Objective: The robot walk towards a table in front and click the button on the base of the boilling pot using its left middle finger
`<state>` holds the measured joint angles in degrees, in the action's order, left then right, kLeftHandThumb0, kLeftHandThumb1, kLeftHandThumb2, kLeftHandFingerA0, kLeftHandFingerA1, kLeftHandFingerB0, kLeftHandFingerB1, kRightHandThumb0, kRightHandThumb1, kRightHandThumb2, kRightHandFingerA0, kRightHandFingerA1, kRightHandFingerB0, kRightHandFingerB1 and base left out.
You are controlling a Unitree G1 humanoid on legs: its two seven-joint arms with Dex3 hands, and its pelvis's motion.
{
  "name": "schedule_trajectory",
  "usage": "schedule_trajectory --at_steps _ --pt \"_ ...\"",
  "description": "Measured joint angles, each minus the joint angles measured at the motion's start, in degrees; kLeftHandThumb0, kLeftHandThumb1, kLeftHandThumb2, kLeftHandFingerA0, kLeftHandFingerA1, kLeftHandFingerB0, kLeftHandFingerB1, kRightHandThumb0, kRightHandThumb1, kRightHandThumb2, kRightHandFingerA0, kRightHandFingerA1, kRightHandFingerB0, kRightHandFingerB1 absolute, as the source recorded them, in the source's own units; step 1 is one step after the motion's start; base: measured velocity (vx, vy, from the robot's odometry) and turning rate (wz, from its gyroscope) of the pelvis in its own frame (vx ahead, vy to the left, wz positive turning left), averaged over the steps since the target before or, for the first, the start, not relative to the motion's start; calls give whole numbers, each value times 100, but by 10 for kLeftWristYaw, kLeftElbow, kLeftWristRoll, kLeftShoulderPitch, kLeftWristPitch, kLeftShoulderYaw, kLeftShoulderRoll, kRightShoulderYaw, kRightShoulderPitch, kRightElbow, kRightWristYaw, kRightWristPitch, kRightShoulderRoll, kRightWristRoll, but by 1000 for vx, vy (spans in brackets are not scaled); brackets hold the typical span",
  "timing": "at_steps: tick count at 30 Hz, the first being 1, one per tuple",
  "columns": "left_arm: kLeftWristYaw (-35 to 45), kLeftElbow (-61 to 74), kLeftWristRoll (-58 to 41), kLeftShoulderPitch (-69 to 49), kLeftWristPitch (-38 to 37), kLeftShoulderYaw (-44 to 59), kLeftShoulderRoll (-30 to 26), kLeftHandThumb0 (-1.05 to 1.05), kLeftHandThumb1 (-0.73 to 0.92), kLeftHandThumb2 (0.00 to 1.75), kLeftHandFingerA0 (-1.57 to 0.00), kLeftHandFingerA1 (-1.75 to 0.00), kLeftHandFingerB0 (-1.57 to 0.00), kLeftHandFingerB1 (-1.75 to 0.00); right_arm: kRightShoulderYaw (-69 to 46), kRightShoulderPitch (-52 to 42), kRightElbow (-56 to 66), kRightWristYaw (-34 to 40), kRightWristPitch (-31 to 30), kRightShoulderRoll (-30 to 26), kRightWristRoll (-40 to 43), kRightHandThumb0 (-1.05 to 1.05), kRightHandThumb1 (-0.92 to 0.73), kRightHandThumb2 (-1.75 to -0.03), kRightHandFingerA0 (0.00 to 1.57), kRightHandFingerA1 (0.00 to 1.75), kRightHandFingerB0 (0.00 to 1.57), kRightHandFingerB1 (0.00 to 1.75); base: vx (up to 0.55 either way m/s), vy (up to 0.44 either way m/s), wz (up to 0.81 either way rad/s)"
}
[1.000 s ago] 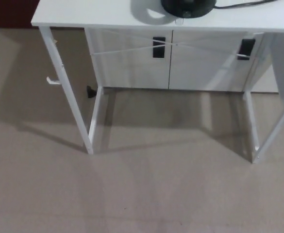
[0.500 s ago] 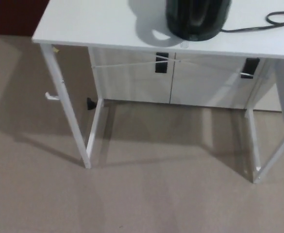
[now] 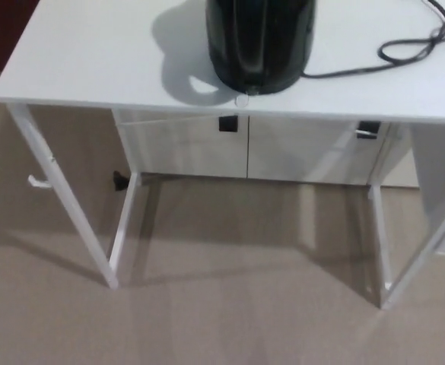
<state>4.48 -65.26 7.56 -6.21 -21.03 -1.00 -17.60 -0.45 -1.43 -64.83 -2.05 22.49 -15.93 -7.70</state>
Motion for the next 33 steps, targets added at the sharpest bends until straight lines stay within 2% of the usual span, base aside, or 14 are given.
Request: schedule_trajectory --at_steps 9,12,13,23,24,26,27,30,31,32,33 --pt "-9 3 4 6 -4 -2 -14 -32 50 63 -26 -39 -22 -35 -1 5 5 -2 -1 9 2 -44 -48 -78 52 59 31 49 275 71 3" --pt "-9 1 4 2 -4 -1 -14 -31 50 62 -27 -39 -21 -35 0 0 7 -2 -2 9 1 -43 -48 -78 55 61 32 49 225 -118 19" --pt "-9 0 4 1 -4 -1 -15 -26 56 57 -33 -37 -22 -30 0 -2 8 -2 -3 10 1 -44 -47 -78 58 62 33 50 190 -197 27" --pt "-6 9 3 0 -7 5 -14 -25 56 57 -32 -37 -22 -30 3 8 15 -1 -4 7 0 -44 -48 -78 58 61 31 49 211 -170 15" --pt "-6 9 2 0 -7 6 -14 -25 56 57 -33 -37 -22 -30 3 8 14 -1 -5 7 -1 -36 -60 -58 64 53 37 40 0 0 0" --pt "-6 9 3 1 -7 5 -14 -24 55 56 -33 -38 -23 -31 2 8 14 -1 -6 7 0 -36 -61 -58 65 53 38 40 0 0 0" --pt "-5 10 3 3 -7 5 -14 -25 56 57 -32 -38 -22 -31 1 8 14 -1 -7 7 0 -43 -48 -78 58 62 31 50 52 78 -9" --pt "-3 11 3 7 -7 5 -16 -28 56 57 -34 -37 -22 -30 0 8 13 -1 -8 8 1 -43 -48 -78 57 61 32 49 -11 126 1" --pt "-3 12 3 8 -7 5 -19 -30 50 62 -30 -42 -22 -36 0 8 13 -1 -8 8 1 -37 -61 -58 64 52 38 40 -11 142 4" --pt "-2 12 4 10 -7 2 -19 -30 50 62 -30 -42 -22 -36 0 9 13 0 -9 9 1 -37 -61 -58 64 52 38 40 -6 86 -13" --pt "-1 12 4 9 -8 2 -21 -31 50 62 -29 -41 -21 -35 0 10 13 0 -9 10 1 -44 -48 -78 57 61 33 50 -4 64 -7"
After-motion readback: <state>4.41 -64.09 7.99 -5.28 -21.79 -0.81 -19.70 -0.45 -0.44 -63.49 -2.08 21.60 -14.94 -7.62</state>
